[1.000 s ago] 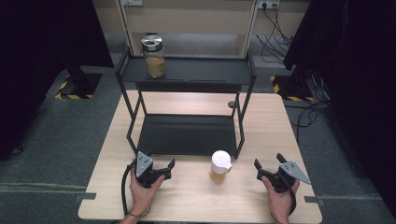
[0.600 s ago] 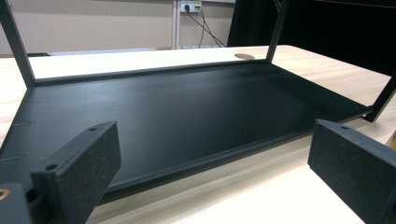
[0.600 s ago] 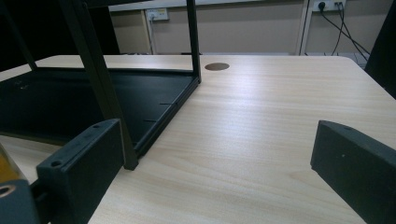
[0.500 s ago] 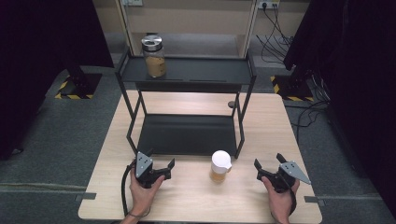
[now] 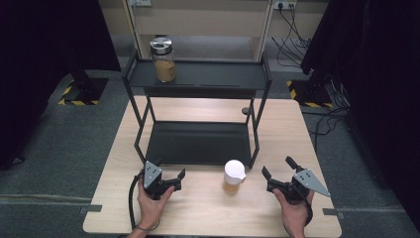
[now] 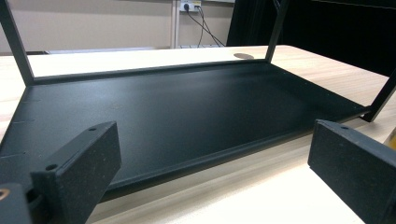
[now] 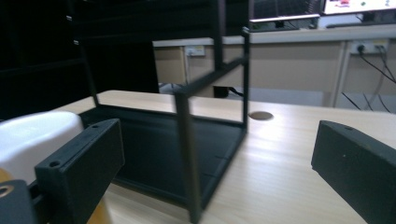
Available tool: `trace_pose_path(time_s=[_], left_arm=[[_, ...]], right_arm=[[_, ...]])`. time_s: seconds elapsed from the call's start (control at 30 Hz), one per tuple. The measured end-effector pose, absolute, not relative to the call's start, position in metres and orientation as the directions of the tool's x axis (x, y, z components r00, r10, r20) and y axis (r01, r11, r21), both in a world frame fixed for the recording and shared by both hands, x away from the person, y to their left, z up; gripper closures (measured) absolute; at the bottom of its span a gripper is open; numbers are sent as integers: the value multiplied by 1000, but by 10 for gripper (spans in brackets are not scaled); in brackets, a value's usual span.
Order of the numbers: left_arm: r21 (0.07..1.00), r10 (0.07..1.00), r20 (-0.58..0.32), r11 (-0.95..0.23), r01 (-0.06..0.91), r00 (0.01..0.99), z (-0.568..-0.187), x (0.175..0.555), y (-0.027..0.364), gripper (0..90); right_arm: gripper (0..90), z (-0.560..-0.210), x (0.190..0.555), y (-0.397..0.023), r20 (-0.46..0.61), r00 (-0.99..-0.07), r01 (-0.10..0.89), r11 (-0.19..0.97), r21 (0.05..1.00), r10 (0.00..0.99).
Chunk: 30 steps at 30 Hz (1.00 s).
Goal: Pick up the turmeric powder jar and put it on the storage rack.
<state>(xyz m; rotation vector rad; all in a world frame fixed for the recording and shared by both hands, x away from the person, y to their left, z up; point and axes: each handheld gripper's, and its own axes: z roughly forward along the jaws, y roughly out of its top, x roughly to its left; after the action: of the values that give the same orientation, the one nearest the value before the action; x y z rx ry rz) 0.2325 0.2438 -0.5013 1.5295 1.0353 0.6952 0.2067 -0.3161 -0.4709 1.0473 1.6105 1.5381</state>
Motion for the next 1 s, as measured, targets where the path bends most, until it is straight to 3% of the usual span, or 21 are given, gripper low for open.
trace_pose_path(time_s=[0.37,0.9,1.0], left_arm=[[971,890,-103,-9,241,445,-501,232,244,20],[970,889,-100,-13,243,447,-501,233,244,20],[969,889,-99,-16,245,448,-500,233,244,20]], right_arm=[[26,-459,213,-285,28,-593,51,2,999,805],[36,-467,231,-244,18,-644,81,45,996,765],[77,-471,232,-243,11,-651,88,60,994,759]])
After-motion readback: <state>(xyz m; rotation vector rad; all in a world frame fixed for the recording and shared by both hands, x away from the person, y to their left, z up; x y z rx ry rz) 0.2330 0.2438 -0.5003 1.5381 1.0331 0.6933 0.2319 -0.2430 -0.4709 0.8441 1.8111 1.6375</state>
